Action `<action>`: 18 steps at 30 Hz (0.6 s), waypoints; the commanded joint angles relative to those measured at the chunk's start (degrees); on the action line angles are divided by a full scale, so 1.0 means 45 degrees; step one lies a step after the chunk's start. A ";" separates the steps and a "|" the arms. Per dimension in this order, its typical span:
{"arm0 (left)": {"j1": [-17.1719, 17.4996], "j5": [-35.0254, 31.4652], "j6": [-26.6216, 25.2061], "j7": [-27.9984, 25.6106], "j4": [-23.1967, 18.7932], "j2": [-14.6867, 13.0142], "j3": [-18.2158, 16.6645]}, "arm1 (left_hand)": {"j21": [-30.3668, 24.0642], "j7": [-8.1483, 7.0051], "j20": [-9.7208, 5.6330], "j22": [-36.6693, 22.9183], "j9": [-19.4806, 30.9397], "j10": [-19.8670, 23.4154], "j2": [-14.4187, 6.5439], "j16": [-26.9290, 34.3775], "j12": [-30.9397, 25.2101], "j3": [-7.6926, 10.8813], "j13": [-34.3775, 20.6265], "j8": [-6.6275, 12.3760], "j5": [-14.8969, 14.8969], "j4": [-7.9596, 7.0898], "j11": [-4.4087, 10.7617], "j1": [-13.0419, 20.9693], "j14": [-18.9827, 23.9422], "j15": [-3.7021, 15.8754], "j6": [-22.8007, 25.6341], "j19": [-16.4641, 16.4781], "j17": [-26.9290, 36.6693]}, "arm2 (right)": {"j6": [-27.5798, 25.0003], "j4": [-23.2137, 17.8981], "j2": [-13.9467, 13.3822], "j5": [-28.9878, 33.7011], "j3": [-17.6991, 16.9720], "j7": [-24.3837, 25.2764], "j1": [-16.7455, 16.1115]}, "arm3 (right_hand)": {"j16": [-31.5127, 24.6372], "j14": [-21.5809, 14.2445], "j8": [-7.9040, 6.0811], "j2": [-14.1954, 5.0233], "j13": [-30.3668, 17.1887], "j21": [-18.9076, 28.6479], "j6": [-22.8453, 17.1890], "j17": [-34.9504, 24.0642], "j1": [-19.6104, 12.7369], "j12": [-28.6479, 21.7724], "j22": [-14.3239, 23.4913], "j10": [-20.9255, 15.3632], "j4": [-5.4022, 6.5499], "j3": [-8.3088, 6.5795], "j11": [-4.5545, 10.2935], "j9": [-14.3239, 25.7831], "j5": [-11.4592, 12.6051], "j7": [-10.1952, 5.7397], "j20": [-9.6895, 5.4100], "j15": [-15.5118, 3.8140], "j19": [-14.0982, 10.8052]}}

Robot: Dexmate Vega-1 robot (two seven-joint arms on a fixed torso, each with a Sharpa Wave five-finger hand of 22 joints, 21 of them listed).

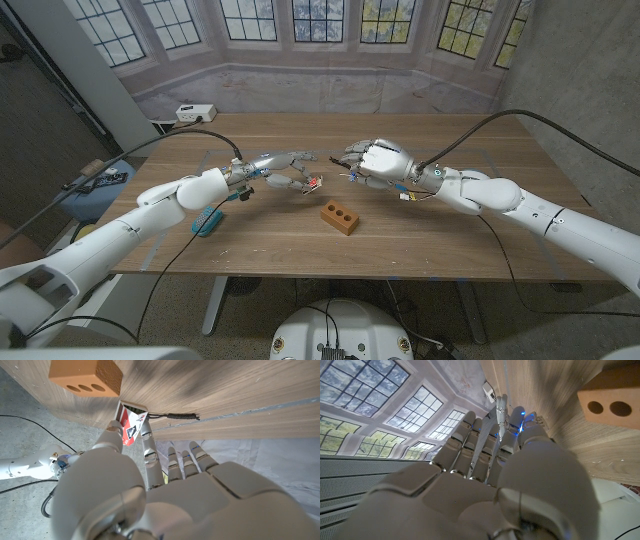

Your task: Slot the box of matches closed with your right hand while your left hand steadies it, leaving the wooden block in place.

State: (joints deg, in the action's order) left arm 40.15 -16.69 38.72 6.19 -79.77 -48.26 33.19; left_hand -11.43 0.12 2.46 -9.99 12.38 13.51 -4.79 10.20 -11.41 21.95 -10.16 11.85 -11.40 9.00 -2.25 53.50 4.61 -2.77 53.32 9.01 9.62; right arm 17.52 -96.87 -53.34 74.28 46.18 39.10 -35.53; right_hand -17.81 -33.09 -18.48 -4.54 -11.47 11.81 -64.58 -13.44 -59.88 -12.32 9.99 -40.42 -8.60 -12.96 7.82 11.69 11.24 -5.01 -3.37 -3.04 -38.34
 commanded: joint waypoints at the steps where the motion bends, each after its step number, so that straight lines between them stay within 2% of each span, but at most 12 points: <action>1: -0.0029 -0.0088 0.0058 -0.0017 -0.0082 -0.0006 -0.0038 | 0.0003 -0.0037 0.0066 -0.0053 0.0062 0.0006 -0.0175 -0.0017 0.0054 -0.0081 -0.0028 0.0070 0.0015 0.0006 0.0008 0.0116 0.0033 -0.0065 0.0057 0.0048 0.0010 | -0.0413 -0.0300 -0.0125 0.0337 -0.0065 0.0194 -0.0126 | -0.0020 -0.0178 0.0062 -0.0041 -0.0028 0.0016 -0.0088 -0.0033 -0.0181 0.0050 0.0025 -0.0139 0.0003 0.0048 -0.0010 0.0040 0.0057 -0.0013 -0.1282 -0.2134 -0.0080; 18: -0.0241 -0.0124 0.0013 0.0369 -0.0315 -0.0032 -0.0004 | 0.0004 -0.0040 0.0063 -0.0053 0.0062 0.0033 -0.0177 -0.0016 0.0043 -0.0088 -0.0028 0.0065 0.0017 0.0000 0.0026 0.0098 0.0028 -0.0054 0.0044 0.0036 0.0011 | -0.0669 -0.0529 -0.0283 0.0647 -0.0140 0.0403 -0.0196 | 0.0017 -0.0247 0.0075 -0.0056 -0.0027 0.0017 -0.0115 -0.0006 -0.0210 0.0065 0.0025 -0.0162 -0.0001 0.0058 0.0014 0.0038 0.0070 -0.0037 -0.1286 -0.2146 -0.0082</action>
State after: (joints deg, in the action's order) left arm 39.69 -17.18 38.84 6.66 -80.62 -48.29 33.09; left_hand -11.43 0.12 2.46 -9.99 12.40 13.51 -4.79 10.20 -11.41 21.62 -10.16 11.85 -11.40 8.99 -2.25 53.50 4.61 -2.77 53.32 9.01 9.62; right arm 15.12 -98.55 -54.14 76.06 45.68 40.30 -36.41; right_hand -17.80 -33.52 -18.14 -4.86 -11.47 11.81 -64.57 -13.30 -60.19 -12.08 9.99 -40.62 -8.60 -12.96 8.03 11.69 11.24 -5.01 -3.37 -3.26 -38.34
